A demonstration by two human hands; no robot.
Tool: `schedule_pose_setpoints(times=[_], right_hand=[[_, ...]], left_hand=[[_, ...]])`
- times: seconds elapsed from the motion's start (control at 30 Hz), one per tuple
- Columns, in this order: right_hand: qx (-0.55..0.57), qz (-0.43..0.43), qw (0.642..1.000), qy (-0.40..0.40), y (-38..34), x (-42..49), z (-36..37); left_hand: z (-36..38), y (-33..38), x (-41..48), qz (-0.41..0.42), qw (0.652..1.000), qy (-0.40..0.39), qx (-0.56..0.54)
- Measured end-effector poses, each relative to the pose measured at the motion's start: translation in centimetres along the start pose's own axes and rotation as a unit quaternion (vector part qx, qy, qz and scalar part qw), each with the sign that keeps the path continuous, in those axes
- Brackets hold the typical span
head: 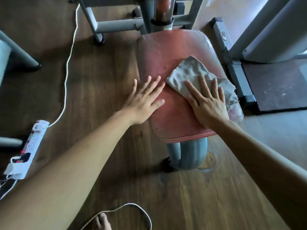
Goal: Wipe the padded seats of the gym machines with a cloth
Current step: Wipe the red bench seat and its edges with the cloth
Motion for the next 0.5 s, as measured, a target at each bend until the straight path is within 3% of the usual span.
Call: schedule_pose_setpoints(times=[0.23, 0.5], right_hand=[[0.002, 0.077, 0.997, 0.004, -1.4, -0.7, -0.2], [0.021, 0.149, 0.988, 0.047, -3.4, -2.2, 0.3]], left_hand=[[-1.5, -2.1, 1.2, 0.101, 0.994, -0.001, 0.042], [-1.5, -3.1, 3.2, 0.135, 0.986, 0.084, -0.048]])
Point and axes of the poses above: each hand's wrist, its own x-axis towards the middle knuckle, its own z-axis out of the palm, y = z × x, the point moved 8 cm from there along x, towards the middle knuckle, and after that the axes turned 9 degrees about -x, right-handed, at the moved point
